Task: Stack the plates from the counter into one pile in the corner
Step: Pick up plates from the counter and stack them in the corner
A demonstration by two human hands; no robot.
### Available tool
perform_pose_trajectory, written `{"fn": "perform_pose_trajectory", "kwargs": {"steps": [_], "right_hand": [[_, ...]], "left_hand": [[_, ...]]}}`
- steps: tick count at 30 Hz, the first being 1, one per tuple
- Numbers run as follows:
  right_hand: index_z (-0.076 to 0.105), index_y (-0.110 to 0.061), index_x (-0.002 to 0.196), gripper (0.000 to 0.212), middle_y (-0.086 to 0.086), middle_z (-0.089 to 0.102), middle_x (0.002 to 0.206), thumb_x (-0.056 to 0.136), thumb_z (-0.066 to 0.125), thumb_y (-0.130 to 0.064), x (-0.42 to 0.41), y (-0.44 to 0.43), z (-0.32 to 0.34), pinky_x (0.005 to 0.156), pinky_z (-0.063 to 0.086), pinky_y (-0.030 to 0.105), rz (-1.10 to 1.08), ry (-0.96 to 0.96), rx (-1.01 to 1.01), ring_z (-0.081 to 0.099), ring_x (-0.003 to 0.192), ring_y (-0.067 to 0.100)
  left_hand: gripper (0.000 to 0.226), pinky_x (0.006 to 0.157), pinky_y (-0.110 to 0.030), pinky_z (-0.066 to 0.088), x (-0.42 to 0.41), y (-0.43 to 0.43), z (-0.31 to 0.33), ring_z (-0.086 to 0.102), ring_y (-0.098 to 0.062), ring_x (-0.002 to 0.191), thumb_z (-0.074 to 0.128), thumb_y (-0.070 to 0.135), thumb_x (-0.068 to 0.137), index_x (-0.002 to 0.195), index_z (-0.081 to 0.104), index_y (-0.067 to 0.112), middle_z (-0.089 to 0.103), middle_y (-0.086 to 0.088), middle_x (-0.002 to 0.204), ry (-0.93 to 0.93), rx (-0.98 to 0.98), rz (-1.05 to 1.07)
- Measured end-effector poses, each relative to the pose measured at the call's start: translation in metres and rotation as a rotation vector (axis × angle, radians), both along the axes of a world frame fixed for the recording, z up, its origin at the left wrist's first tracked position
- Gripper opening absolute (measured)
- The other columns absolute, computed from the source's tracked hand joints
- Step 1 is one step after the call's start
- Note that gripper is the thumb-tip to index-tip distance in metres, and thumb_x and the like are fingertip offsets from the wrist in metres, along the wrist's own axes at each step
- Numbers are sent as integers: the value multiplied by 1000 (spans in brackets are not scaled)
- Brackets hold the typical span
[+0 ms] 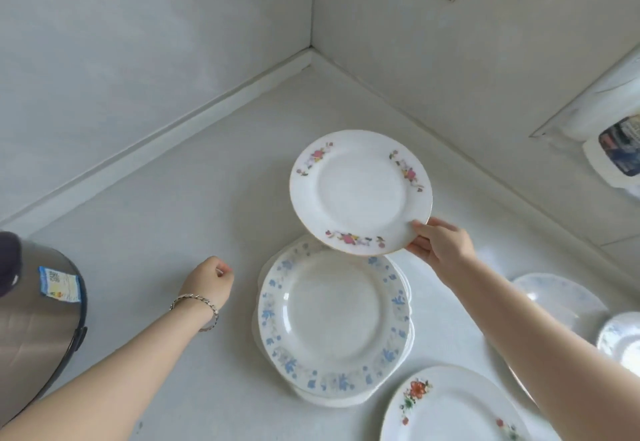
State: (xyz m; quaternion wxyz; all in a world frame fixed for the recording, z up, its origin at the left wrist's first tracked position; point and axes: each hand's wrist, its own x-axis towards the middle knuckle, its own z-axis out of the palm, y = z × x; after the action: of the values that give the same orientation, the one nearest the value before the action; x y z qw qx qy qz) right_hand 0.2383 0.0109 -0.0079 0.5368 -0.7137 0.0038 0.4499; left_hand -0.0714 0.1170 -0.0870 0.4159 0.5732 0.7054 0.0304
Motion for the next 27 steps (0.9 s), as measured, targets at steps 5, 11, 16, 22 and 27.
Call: {"fn": "perform_pose_trajectory", "kwargs": {"steps": [5,11,16,22,27], "right_hand": [[65,-8,85,12,-3,69,54,87,55,-1,-26,-95,9,63,60,22,33,23,-36,66,50,4],[65,-7,91,11,14,70,79,87,57,0,-59,-150,-3,61,59,24,29,50,-77,67,71,27],[65,-10,86,15,15,68,77,86,56,2,-79,-154,-12,52,56,20,48,47,-98,64,68,27],[63,-7,90,12,16,65,77,87,55,2,-95,-149,-26,47,55,17,19,90,-90,63,67,26],[63,-4,86,12,10,60,66,86,54,4,-100,-147,-27,44,53,14,-3,-6,-133,59,53,15]], "left_hand": [[11,73,-34,46,-12,-26,8,66,-33,88,45,11,88,89,55,13,69,-15,93,20,-7,-28],[15,73,-31,45,-23,-50,15,66,-32,89,44,11,88,78,51,20,68,-12,96,41,-5,-39],[17,65,-28,40,-28,-63,25,64,-31,86,43,10,87,76,49,22,67,-11,90,63,29,-111],[23,77,-35,49,-35,-67,35,66,-32,87,44,9,86,70,47,26,66,-8,89,41,57,-97],[25,81,-37,51,-41,-70,34,67,-32,87,44,10,86,68,46,27,65,-8,91,31,59,-82]]}}
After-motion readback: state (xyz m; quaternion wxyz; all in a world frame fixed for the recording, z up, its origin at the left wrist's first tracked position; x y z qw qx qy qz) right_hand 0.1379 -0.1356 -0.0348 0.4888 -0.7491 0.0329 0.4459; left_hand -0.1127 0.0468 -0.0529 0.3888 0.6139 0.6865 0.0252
